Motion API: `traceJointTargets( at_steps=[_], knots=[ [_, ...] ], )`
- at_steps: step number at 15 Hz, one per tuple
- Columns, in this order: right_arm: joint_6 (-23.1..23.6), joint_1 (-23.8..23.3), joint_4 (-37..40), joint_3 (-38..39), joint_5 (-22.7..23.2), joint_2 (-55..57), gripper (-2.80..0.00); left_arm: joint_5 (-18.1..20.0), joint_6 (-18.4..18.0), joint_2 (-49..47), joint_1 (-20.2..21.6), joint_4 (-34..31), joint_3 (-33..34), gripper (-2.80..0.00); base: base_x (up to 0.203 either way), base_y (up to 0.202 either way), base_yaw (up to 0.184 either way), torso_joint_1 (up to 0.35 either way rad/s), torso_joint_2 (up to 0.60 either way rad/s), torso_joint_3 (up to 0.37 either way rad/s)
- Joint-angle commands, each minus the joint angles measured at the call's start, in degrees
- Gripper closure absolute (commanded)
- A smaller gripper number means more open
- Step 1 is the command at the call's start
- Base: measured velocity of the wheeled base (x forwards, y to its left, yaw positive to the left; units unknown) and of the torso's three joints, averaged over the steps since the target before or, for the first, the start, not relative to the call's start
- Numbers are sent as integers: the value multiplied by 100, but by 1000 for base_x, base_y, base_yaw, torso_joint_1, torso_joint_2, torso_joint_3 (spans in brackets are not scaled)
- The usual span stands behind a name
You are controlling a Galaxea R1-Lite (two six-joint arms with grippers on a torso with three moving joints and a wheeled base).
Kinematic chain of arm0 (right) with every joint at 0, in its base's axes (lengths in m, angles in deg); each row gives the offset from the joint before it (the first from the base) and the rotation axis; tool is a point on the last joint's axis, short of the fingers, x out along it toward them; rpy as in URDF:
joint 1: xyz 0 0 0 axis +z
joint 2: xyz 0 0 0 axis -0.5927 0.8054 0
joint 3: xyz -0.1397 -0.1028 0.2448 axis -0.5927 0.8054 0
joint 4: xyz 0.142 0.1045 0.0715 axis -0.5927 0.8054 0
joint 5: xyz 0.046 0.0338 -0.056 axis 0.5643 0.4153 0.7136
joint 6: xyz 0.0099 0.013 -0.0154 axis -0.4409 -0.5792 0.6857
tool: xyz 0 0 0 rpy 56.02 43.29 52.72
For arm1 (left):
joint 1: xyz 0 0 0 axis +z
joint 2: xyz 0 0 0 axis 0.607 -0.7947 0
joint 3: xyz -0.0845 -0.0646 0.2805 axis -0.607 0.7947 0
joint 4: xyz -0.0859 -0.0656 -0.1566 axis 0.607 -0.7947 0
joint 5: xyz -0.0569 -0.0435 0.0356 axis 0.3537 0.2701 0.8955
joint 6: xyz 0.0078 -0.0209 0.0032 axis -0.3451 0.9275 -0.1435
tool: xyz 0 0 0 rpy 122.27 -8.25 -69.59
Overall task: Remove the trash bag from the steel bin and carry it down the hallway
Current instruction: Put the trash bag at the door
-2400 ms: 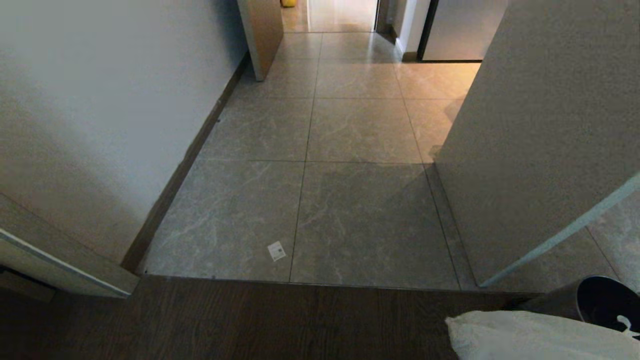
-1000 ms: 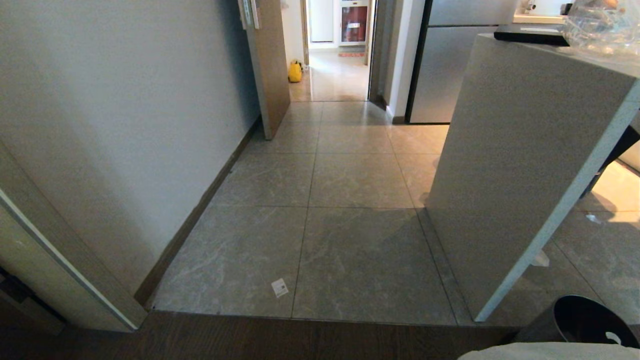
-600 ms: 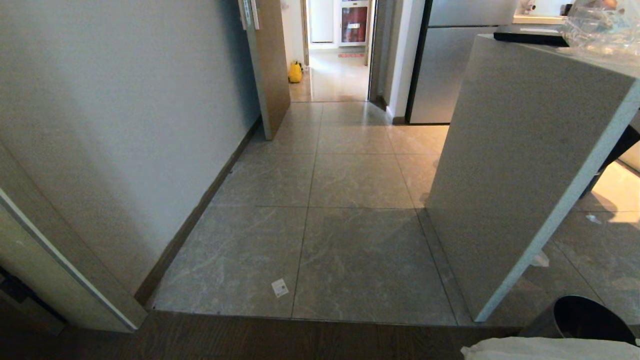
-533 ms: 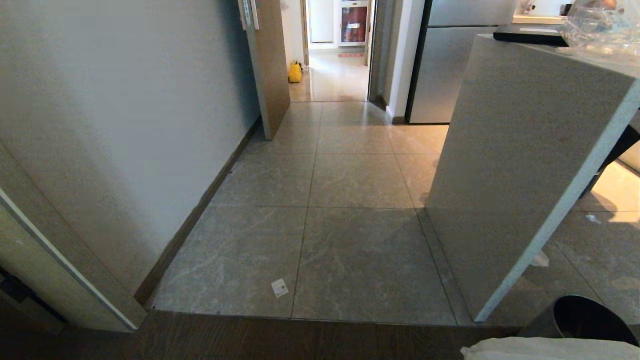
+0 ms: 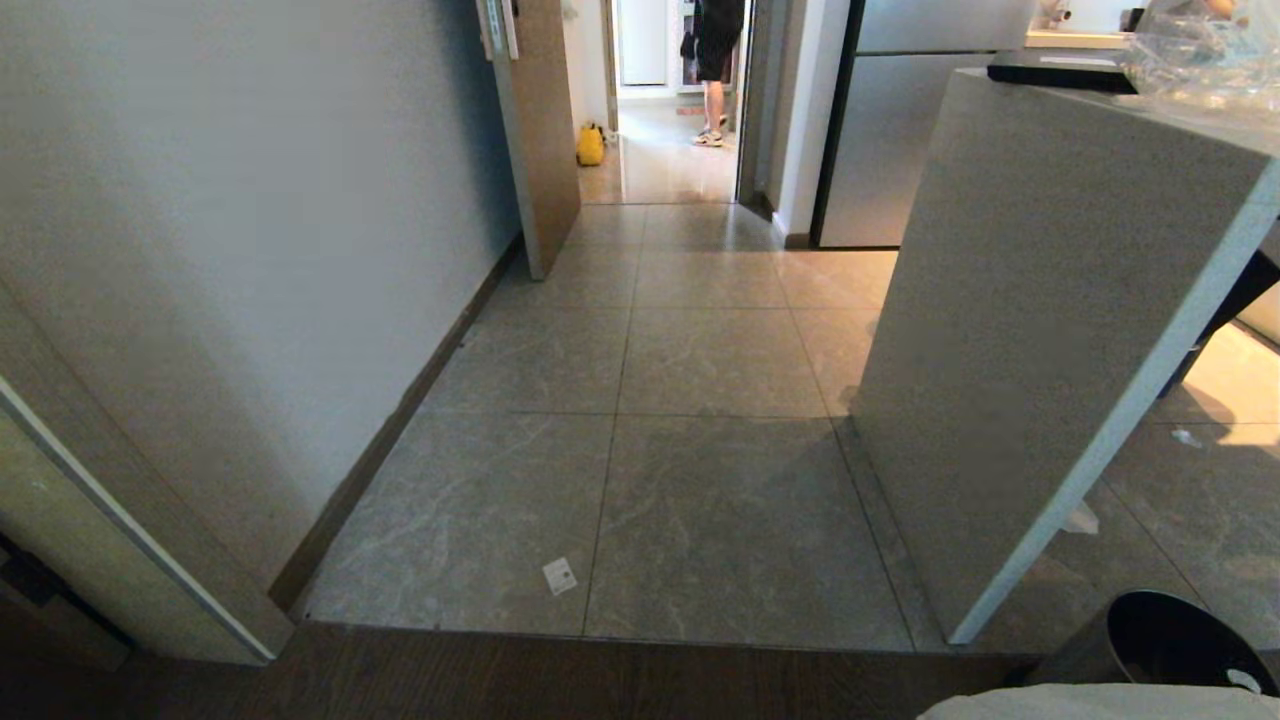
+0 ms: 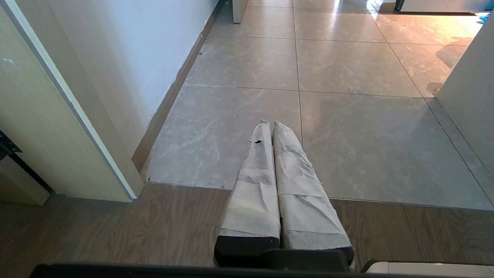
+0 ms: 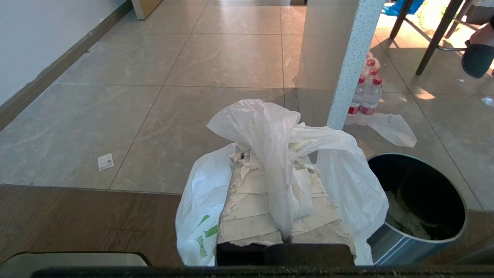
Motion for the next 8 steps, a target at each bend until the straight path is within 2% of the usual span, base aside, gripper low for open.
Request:
traceJointTargets(
  at_steps=[1,8],
  knots=[
    [3,0,-2,1,4,7,0,-4,-17,0,0,0,0,0,0,0,0,0,0,0],
    [3,0,-2,9,4,7,0,-4,27,-9,0,-8,0,0,0,0,0,0,0,0]
  ],
)
